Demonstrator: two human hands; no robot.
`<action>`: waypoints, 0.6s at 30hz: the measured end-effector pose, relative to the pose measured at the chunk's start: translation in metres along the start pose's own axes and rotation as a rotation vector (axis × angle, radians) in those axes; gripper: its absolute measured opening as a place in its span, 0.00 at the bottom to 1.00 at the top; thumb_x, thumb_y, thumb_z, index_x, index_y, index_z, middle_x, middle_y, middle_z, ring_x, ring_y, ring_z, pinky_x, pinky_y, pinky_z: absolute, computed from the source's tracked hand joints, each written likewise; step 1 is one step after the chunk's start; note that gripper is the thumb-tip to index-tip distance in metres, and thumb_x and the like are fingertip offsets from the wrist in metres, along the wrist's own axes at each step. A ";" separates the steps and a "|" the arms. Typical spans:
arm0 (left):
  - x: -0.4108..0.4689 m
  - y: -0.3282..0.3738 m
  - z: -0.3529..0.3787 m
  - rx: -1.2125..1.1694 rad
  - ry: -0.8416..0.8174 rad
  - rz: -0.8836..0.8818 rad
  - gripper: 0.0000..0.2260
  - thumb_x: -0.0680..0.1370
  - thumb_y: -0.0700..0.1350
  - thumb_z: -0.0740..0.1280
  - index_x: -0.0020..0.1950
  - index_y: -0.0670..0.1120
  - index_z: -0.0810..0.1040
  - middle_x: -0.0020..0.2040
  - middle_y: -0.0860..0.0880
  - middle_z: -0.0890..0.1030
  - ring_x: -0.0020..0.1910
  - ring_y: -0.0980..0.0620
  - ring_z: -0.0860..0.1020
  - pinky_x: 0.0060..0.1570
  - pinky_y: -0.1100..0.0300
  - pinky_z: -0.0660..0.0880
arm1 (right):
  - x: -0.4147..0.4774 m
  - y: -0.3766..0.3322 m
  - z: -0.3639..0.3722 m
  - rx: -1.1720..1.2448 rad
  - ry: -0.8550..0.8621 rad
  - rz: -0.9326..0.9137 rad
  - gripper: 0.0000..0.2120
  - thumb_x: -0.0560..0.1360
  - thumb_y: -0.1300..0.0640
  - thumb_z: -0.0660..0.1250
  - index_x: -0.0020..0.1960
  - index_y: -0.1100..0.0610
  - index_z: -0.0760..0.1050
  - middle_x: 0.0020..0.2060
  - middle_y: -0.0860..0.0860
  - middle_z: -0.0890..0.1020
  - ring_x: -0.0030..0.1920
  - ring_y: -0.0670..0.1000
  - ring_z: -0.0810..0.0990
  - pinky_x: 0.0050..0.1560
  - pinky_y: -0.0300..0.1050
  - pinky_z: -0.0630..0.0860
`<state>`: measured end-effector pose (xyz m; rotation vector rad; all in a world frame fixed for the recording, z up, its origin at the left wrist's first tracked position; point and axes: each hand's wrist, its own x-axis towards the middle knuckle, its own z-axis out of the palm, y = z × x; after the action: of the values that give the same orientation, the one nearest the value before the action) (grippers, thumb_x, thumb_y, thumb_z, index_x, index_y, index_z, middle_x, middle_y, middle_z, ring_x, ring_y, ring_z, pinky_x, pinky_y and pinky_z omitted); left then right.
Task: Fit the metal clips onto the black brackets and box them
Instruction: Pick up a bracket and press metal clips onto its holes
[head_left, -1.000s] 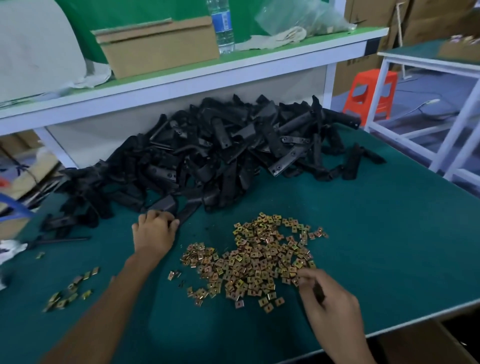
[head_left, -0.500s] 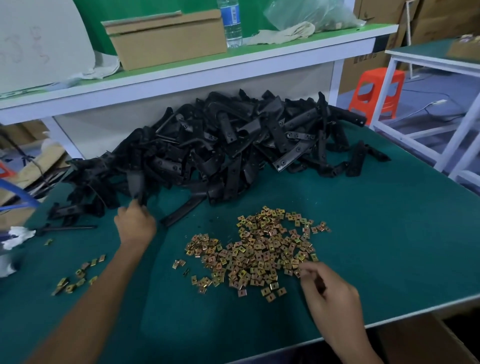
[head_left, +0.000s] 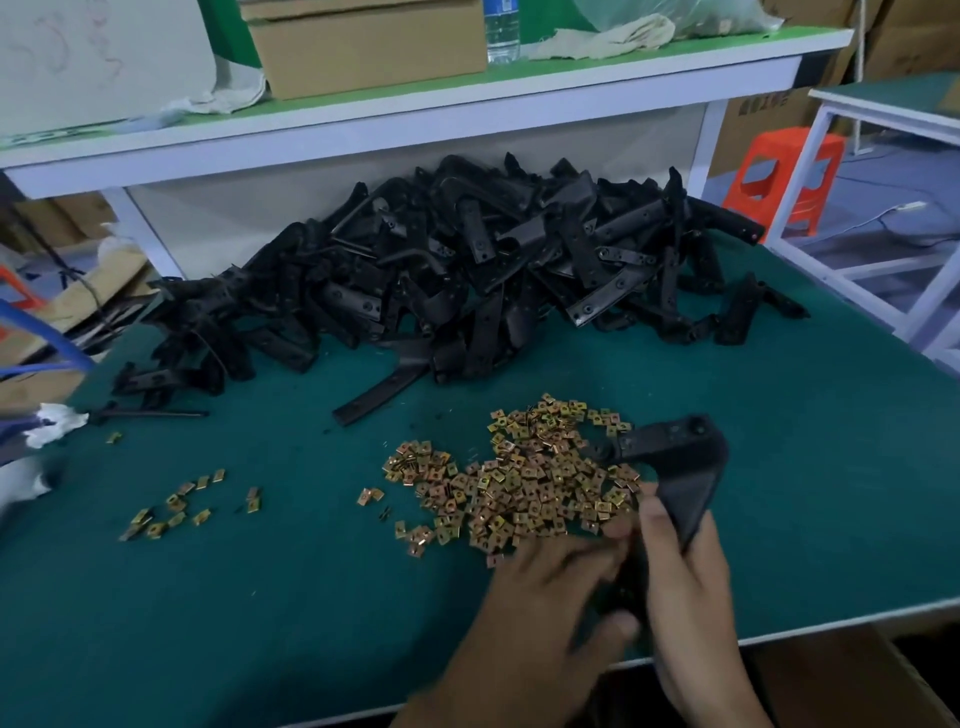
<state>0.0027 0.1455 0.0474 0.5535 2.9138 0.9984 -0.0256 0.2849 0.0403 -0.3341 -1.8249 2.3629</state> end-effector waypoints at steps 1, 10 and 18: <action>-0.003 -0.013 -0.011 -0.026 0.062 -0.037 0.17 0.81 0.60 0.60 0.69 0.62 0.72 0.64 0.62 0.71 0.66 0.62 0.66 0.67 0.62 0.63 | 0.001 0.000 -0.005 -0.029 -0.014 -0.018 0.12 0.76 0.44 0.65 0.53 0.50 0.74 0.38 0.52 0.85 0.33 0.51 0.82 0.33 0.43 0.79; -0.031 -0.142 -0.080 0.342 0.428 -0.579 0.13 0.80 0.44 0.70 0.64 0.43 0.81 0.54 0.41 0.79 0.55 0.38 0.76 0.56 0.49 0.73 | 0.004 0.015 -0.014 -0.258 -0.066 -0.060 0.12 0.71 0.45 0.73 0.48 0.33 0.73 0.36 0.46 0.81 0.31 0.51 0.83 0.34 0.50 0.84; -0.023 -0.145 -0.085 0.106 0.482 -0.595 0.05 0.78 0.44 0.71 0.43 0.52 0.79 0.39 0.59 0.80 0.39 0.59 0.78 0.37 0.66 0.69 | 0.007 0.023 -0.017 -0.313 -0.097 -0.056 0.15 0.75 0.50 0.74 0.57 0.36 0.76 0.37 0.48 0.83 0.33 0.50 0.84 0.35 0.45 0.83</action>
<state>-0.0333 -0.0192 0.0265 -0.6221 3.1963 0.9855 -0.0271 0.2971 0.0135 -0.2003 -2.2217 2.0885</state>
